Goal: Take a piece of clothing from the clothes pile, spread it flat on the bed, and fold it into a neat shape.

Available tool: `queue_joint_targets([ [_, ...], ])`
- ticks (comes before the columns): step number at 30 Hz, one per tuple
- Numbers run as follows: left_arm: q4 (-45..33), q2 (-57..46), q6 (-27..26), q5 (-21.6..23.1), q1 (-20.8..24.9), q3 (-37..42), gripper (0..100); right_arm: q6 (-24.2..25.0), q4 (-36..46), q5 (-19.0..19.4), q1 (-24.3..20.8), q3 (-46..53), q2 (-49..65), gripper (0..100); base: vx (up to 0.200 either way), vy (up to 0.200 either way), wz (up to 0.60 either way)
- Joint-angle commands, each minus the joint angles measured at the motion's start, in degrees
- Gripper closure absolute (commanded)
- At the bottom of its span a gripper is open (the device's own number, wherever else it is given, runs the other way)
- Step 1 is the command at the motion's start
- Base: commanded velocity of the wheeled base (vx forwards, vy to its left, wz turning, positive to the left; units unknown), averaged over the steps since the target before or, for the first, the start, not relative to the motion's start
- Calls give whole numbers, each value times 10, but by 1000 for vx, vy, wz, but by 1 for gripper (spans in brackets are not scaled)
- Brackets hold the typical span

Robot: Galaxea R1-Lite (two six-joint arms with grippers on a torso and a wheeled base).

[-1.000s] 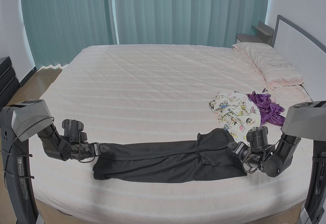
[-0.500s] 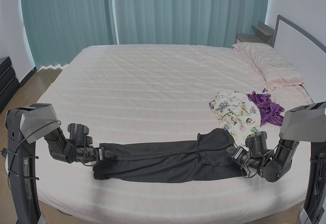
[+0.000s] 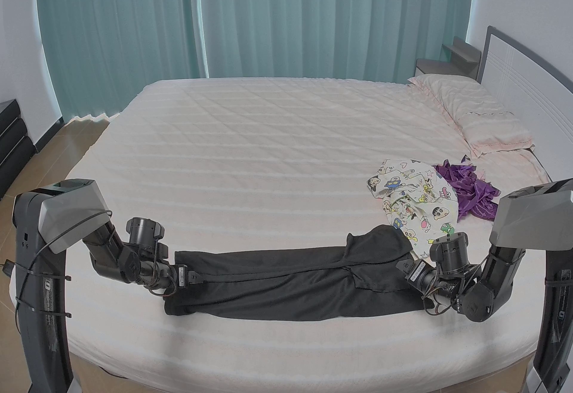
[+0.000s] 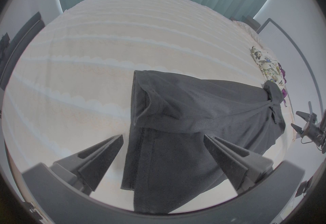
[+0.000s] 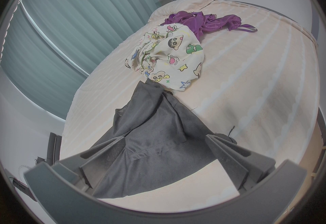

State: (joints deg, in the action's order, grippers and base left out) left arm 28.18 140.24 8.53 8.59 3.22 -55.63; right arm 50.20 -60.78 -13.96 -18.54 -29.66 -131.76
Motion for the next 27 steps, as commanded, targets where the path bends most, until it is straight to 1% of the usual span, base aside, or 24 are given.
queue_joint_targets([
  [1, -15, 1, -8, -17, 1, -22, 0, 0, -6, 0, -2, 3, -2, 0, 0, 0, 0],
  [7, -24, 2, -12, -17, 3, -34, 0, -5, -32, 0, -5, 13, -3, 0, 0, 0, 0],
  [12, -67, 3, -16, -17, 5, -55, 0, -5, -33, 0, -6, 15, 3, 0, 0, 0, 0],
  [21, -92, 6, -17, -12, 10, -73, 0, -5, -35, 0, -11, 21, 14, 0, 0, 0, 0],
  [27, -94, 6, -14, -12, 11, -73, 0, -5, -54, 1, -12, 30, 19, 0, 0, 0, 0],
])
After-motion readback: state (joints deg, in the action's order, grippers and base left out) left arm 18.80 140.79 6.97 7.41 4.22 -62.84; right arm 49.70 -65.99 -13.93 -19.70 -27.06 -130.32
